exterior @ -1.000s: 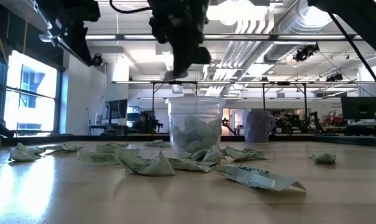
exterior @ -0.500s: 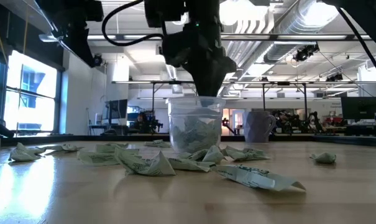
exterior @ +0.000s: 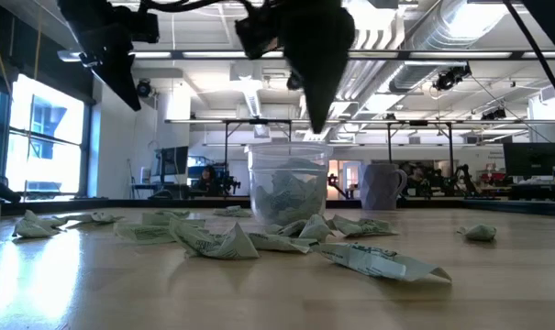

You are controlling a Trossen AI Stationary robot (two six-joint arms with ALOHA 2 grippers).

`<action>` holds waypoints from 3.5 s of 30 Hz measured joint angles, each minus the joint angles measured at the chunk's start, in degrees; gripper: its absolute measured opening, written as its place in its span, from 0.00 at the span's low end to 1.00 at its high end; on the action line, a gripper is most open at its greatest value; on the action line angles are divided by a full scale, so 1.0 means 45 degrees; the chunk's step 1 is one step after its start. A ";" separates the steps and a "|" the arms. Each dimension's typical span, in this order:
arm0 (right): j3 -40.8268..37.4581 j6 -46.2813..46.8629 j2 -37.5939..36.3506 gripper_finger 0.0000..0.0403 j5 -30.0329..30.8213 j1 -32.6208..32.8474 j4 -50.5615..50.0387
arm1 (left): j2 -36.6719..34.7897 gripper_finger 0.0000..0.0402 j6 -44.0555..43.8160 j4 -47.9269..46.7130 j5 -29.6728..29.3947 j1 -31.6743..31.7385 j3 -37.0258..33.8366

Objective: Pick and place Stevia / Truvia into bins
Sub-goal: Put the green stevia packet into the transparent container, then adjust the transparent container on the table

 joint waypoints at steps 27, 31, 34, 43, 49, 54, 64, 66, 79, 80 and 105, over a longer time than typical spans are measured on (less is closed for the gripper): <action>-0.9764 -0.0161 -0.3376 0.65 -0.2924 0.2863 0.6404 | 0.0005 0.18 -0.0673 0.0352 0.0404 -0.0001 0.0000; -1.1108 -0.0772 -0.3953 0.65 -0.3046 0.2428 0.7343 | 0.0005 0.18 -0.1397 0.0352 0.0721 0.0000 0.0000; -1.1933 -0.1100 -0.4403 0.65 -0.3556 0.2098 0.8237 | 0.0005 0.18 -0.1735 0.0357 0.0738 -0.0005 0.0005; -1.2538 -0.1708 -0.4624 0.57 -0.4051 0.1809 0.9774 | 0.0005 0.18 -0.2406 0.0357 0.0730 -0.0005 0.0005; -1.2646 -0.1607 -0.4541 0.38 -0.4111 0.2013 1.0012 | 0.0005 0.18 -0.2497 0.0357 0.0691 -0.0005 0.0005; -1.2750 -0.0807 -0.4527 0.16 -0.4582 0.2023 0.9962 | 0.0005 0.18 -0.2479 0.0355 0.0578 -0.0005 0.0005; -1.1312 0.1440 -0.4408 0.05 -0.4045 0.1635 0.8204 | 0.0005 0.18 -0.2040 0.0352 0.0369 -0.0005 0.0005; -1.0477 0.1633 -0.4507 0.03 -0.3211 0.1478 0.7735 | 0.0005 0.18 -0.1913 0.0352 0.0369 -0.0005 0.0005; -0.6936 0.1253 -0.4677 0.01 -0.0834 -0.1188 0.8328 | 0.0000 0.18 -0.1188 -0.0456 0.0352 -0.0005 0.0005; -0.6936 0.1201 -0.4647 0.01 -0.1293 -0.1453 0.8610 | 0.0000 0.18 -0.1066 -0.0559 0.0350 -0.0002 0.0005; -0.6950 -0.0730 -0.3229 0.38 -0.2285 -0.2202 0.9781 | 0.0242 0.18 0.4010 0.2915 0.4166 0.4360 0.0024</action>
